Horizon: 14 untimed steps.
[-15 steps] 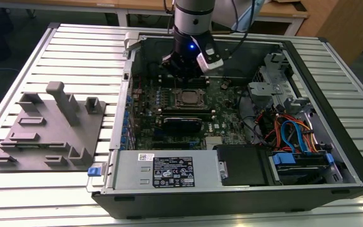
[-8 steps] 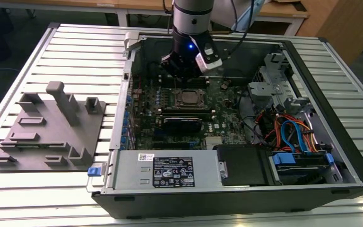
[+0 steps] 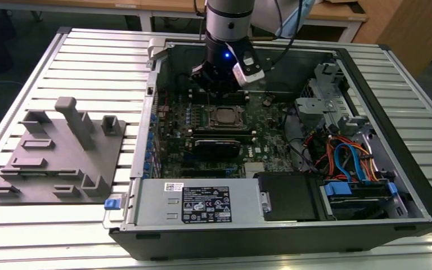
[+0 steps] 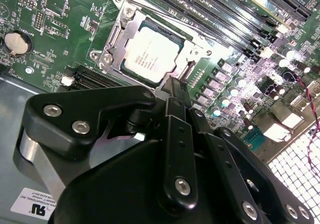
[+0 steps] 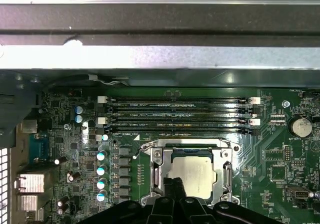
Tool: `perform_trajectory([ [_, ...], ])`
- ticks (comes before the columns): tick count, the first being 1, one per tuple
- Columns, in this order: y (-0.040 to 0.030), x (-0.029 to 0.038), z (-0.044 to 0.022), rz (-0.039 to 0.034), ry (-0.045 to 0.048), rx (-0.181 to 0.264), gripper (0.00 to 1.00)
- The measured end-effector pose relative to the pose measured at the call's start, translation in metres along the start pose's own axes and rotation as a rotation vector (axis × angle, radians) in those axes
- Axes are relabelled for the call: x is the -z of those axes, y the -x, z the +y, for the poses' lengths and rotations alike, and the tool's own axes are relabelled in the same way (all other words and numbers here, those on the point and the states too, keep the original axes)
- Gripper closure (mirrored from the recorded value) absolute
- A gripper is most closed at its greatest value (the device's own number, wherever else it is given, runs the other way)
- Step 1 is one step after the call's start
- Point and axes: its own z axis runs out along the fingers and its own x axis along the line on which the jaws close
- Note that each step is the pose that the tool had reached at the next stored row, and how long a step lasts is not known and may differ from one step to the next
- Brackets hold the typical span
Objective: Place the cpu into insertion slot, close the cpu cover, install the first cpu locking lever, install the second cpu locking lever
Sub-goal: 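Install the first cpu locking lever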
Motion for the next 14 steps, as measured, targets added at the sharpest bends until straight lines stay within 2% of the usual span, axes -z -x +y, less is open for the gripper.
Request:
perform_trajectory([
  [2, -0.0004, 0.0000, 0.0000, -0.0001, 0.0001, 0.000, 0.90],
  [6, -0.0057, 0.0000, -0.0001, 0.0000, -0.0001, -0.004, 0.90],
  [14, -0.0289, 0.0022, -0.0004, -0.0004, 0.0025, -0.014, 0.90],
])
